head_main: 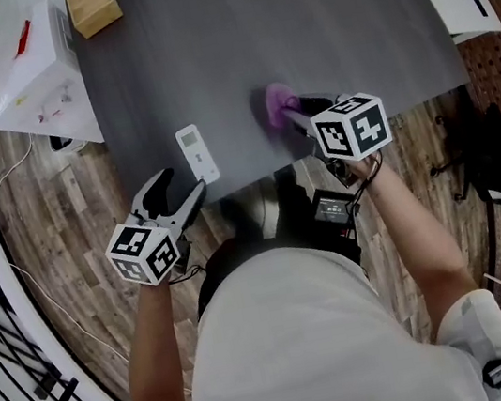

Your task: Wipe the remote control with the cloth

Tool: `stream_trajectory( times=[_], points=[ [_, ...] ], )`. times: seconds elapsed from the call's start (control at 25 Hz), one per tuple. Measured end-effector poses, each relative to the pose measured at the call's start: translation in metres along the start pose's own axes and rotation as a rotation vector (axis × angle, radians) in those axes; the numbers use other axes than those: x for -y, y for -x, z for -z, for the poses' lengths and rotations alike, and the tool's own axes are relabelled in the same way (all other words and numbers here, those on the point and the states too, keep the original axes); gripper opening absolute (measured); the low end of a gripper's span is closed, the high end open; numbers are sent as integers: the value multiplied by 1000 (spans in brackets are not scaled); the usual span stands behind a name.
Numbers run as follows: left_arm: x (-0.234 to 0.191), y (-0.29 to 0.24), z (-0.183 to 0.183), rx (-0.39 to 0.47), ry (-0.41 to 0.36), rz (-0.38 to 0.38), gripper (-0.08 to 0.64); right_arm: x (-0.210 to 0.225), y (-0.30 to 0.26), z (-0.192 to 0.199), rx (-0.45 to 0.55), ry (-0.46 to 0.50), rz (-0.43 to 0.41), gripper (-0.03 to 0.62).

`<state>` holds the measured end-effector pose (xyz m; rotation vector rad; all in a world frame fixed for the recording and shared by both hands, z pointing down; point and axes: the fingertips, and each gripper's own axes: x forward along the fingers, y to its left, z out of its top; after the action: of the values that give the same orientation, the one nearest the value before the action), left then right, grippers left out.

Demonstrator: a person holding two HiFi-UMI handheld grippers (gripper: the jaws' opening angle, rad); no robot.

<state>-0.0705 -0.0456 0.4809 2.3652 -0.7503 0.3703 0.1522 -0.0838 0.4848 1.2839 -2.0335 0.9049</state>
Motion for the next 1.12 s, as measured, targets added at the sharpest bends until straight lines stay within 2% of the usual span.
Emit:
stream_trajectory(
  times=[0.12,0.16,0.28,0.4,0.64,0.8,0.92,1.12],
  points=[
    [16,12,-22,128,84,66,303,1,25,-2,66,-17,19,109],
    [20,17,-28,163,100,85,275,-1,35,-4,94,-19,25,109],
    [38,32,-41,248,146,148,110,-12,67,-9,187,-25,24,109],
    [60,45,-47,305,181,213,41,-25,96,-9,272,-37,3,109],
    [107,78,-46,411,221,208,31,-49,148,1,367,-19,-62,109],
    [143,95,-34,438,212,172,31,-49,187,10,410,10,-92,109],
    [185,95,-14,445,230,166,31,-42,218,36,424,8,-117,109],
    [261,90,28,451,204,165,32,-38,261,96,464,-22,-174,109]
  ],
)
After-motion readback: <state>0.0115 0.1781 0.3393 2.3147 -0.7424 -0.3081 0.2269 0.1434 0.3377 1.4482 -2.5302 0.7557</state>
